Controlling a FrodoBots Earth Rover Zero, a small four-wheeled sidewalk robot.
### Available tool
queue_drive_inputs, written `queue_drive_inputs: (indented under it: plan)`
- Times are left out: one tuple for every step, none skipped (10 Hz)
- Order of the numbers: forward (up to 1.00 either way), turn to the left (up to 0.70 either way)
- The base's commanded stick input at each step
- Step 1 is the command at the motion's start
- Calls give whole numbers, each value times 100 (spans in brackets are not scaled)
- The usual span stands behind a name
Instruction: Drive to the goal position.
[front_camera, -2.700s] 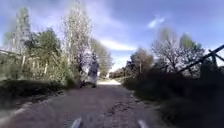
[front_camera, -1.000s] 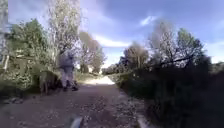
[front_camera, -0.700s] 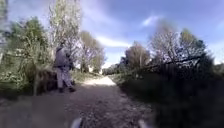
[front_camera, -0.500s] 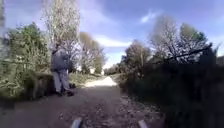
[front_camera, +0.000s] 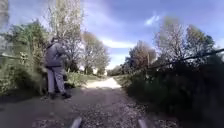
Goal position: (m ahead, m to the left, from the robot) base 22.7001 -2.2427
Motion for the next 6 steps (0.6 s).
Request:
queue_drive_inputs:
  plan:
    - [85,-31]
    - [85,-1]
    - [85,0]
    - [85,-13]
    - [85,-32]
    - [85,0]
